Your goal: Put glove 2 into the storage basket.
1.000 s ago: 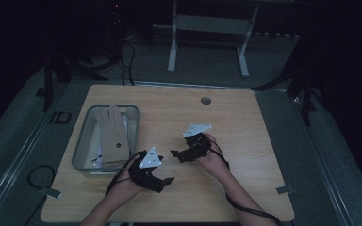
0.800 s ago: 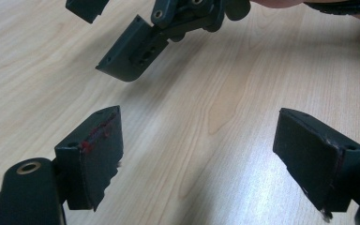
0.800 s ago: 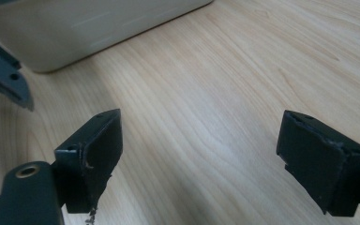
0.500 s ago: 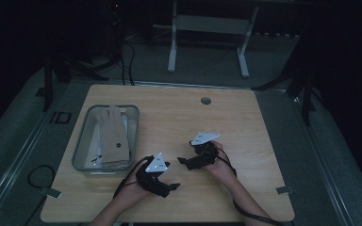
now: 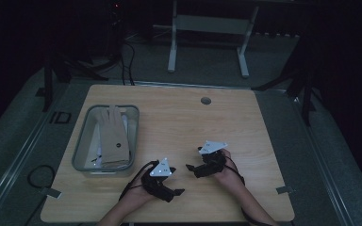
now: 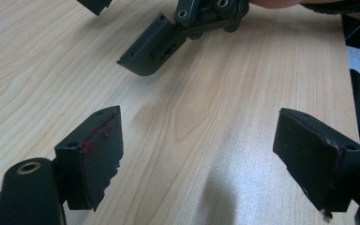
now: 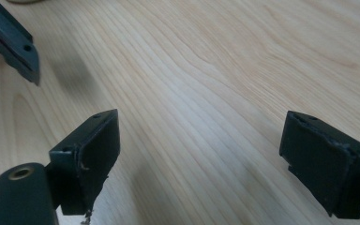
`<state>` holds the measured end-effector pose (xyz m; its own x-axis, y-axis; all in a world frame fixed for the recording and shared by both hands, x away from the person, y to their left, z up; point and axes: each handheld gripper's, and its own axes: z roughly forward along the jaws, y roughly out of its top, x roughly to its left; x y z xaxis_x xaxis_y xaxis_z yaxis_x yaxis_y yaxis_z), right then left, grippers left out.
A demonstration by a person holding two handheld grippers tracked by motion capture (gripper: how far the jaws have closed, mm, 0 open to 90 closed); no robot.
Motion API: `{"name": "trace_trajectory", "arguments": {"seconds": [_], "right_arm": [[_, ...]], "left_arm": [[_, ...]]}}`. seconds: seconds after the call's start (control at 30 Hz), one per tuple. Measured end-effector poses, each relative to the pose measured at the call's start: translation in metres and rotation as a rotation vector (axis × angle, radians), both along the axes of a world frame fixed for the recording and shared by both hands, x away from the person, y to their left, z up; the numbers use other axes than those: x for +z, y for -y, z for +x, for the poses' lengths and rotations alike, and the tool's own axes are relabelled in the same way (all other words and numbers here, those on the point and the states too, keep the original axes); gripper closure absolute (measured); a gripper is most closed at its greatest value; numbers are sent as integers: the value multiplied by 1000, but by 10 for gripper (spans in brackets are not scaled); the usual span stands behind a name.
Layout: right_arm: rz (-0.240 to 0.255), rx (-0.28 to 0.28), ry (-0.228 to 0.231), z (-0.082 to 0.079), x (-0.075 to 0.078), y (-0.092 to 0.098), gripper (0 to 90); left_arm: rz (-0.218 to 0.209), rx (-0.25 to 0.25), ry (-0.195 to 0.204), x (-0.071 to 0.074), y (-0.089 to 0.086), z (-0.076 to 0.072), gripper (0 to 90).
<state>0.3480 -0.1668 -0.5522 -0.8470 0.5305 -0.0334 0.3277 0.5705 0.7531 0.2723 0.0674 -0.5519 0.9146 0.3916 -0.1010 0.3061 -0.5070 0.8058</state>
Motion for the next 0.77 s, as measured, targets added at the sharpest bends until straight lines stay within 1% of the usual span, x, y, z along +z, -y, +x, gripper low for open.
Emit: {"name": "trace_trajectory", "arguments": {"seconds": [0.03, 0.07, 0.17, 0.3, 0.33, 0.43, 0.53, 0.6, 0.77], "right_arm": [[-1, 3, -5, -1, -1, 2, 124], [-7, -3, 2, -2, -2, 4, 124], [-6, -9, 7, -6, -3, 10, 130], [10, -23, 19, -11, -2, 18, 133], [17, -26, 17, -12, -2, 20, 133], [18, -35, 16, -12, -3, 25, 133], [24, -45, 9, -11, -3, 27, 133], [17, -42, 17, -11, -4, 26, 133], [10, -44, 21, -11, -5, 24, 133]], "left_arm": [[3, -5, 7, 0, 0, -1, 165], [6, -9, 12, 0, 1, -1, 165], [-10, -14, 12, 1, 0, -1, 165], [-19, -11, 11, 0, -2, -2, 165], [-22, -11, 12, 0, -3, -2, 165], [-28, -4, 10, -2, -6, -2, 165], [-20, -9, 6, -4, -7, -1, 165], [-22, -12, 9, -4, -7, -2, 165], [-35, -13, 12, -3, -7, -2, 165]]}}
